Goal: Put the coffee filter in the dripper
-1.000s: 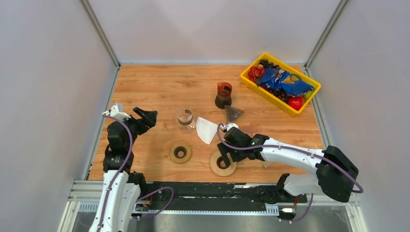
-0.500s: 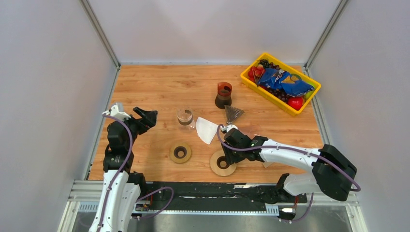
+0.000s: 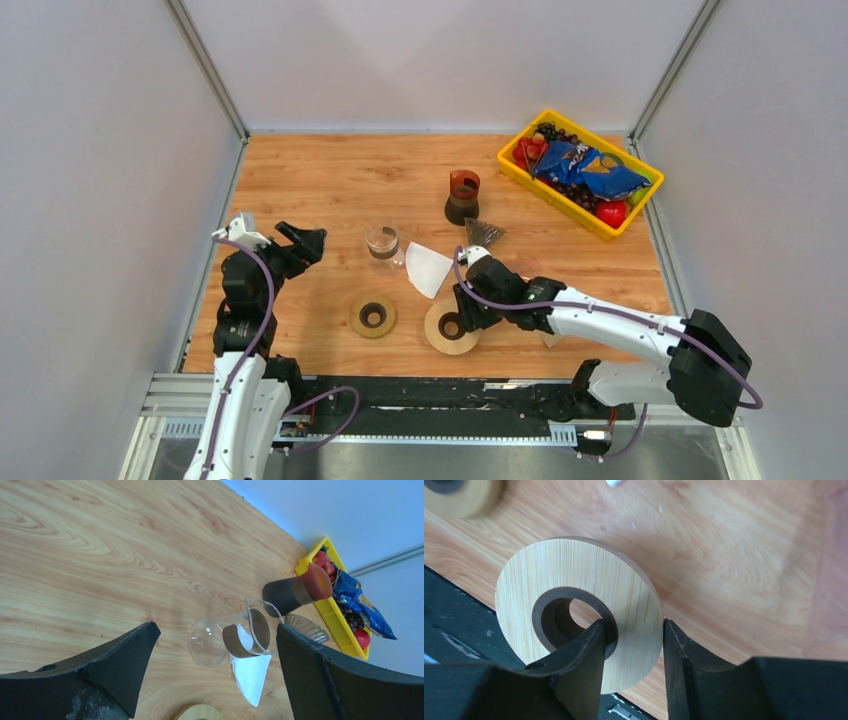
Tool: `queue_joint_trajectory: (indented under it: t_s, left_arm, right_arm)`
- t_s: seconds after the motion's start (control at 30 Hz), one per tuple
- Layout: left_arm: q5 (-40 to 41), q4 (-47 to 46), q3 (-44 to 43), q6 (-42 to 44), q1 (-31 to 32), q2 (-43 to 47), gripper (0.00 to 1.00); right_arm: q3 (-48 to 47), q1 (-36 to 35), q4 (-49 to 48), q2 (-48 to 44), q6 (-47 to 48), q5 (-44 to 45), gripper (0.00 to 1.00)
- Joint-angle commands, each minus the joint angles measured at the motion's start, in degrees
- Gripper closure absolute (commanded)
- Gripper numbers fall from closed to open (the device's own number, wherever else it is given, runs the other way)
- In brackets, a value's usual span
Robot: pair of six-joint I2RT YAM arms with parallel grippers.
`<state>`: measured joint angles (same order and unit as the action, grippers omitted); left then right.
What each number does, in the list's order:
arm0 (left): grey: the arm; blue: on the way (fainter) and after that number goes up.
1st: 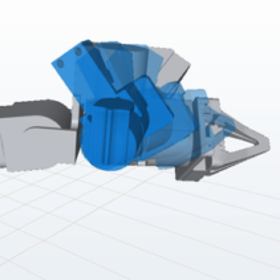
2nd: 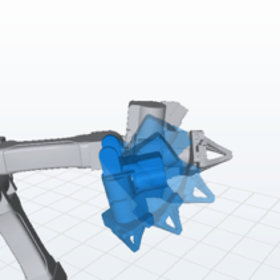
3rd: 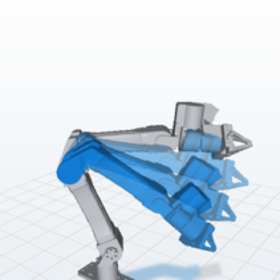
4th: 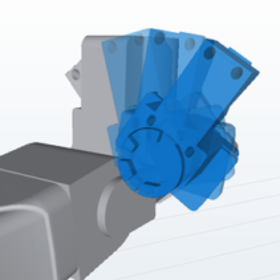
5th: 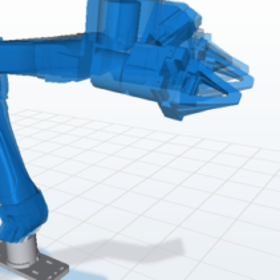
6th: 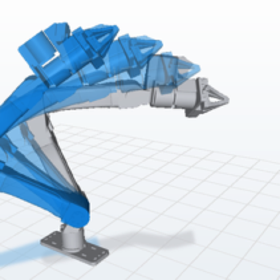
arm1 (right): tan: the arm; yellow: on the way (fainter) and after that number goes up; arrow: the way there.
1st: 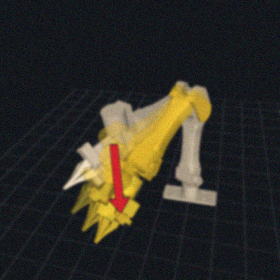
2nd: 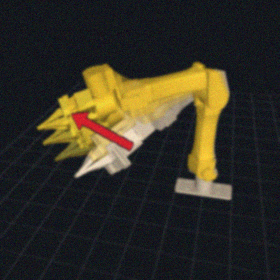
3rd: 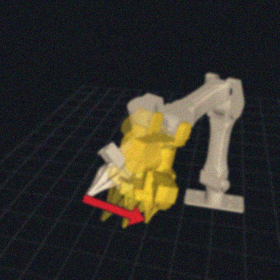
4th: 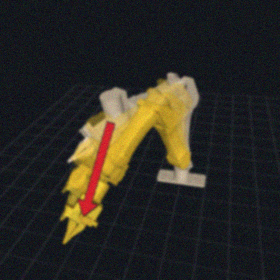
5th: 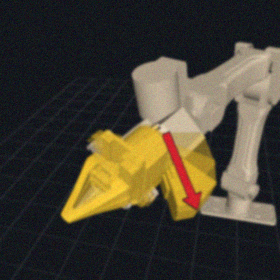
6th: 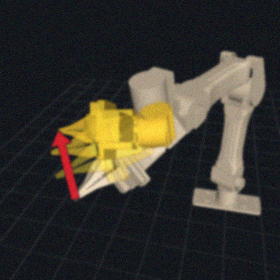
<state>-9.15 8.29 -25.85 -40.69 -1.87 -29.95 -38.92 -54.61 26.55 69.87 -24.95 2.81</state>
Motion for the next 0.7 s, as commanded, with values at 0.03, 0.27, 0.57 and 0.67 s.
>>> queue_joint_trajectory:
  t_s: [0.03,0.27,0.57,0.67]
  left_arm:
    - [-1.2,-1.3,-0.2,-0.8,-0.2,0.7,0.00]
    - [-1.8,-1.4,-0.3,-1.1,-0.2,0.7,0.00]
    - [-2.7,-0.3,-0.9,-1.3,-0.2,2.0,0.00]
    - [-2.6,0.2,-1.2,-1.2,-0.2,2.5,0.00]
  right_arm:
    - [-10.6,0.0,-3.1,0.2,1.5,1.0,0.77]
    - [-28.3,2.8,-2.9,11.8,0.8,2.0,0.77]
    - [-53.1,6.4,3.5,31.7,2.2,-1.6,0.75]
    - [-60.3,7.2,7.9,37.6,3.0,-2.9,0.77]
